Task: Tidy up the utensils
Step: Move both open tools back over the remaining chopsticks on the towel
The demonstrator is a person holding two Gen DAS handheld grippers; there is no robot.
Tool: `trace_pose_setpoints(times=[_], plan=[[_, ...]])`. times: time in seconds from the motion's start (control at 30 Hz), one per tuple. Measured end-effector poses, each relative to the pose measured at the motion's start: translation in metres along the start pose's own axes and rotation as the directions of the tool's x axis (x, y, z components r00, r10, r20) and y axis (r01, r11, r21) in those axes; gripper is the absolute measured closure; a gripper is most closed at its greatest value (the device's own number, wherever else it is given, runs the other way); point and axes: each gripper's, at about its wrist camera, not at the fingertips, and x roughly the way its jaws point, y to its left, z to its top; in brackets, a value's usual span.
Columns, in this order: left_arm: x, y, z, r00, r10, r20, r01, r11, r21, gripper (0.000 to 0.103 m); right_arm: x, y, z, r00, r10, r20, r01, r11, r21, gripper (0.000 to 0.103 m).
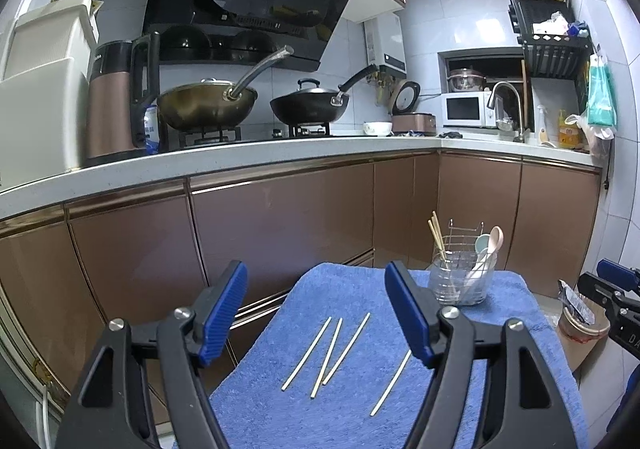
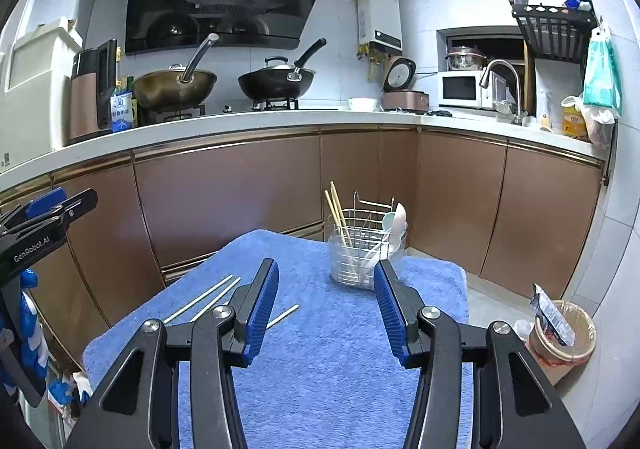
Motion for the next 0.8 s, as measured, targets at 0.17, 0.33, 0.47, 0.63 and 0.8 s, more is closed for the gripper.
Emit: trace_pose_setpoints(times=[0.17, 0.33, 0.47, 0.63, 0.8], plan=[[0.012, -0.001, -0.004, 1.000, 0.001, -0.028, -0.001, 1.000, 0.002, 0.033, 0.010, 0.000, -0.002, 1.000, 0.000, -0.023, 0.000, 1.000, 0.000, 0.054], [0.028, -0.003, -0.009, 0.998, 0.006, -0.066, -0.005, 1.000, 0.020, 0.033, 0.023, 0.002, -0.006, 0.999, 0.005, -0.051, -0.005, 1.000, 0.001, 0.054], [0.042, -0.006, -0.016, 0.994, 0.005, -0.105, -0.002, 0.999, 0.034, 0.033, 0.037, 0.003, -0.010, 0.997, 0.009, -0.081, -0.009, 1.000, 0.002, 0.054], [0.064, -0.008, -0.026, 0.988, -0.002, -0.157, 0.008, 0.999, 0.038, 0.033, 0.055, 0.002, -0.016, 0.993, 0.012, -0.117, -0.011, 1.000, 0.007, 0.054], [0.098, 0.000, -0.031, 0.971, -0.034, -0.236, 0.042, 0.999, 0.029, 0.033, 0.079, 0.002, -0.020, 0.985, 0.030, -0.169, -0.029, 1.000, 0.008, 0.054]])
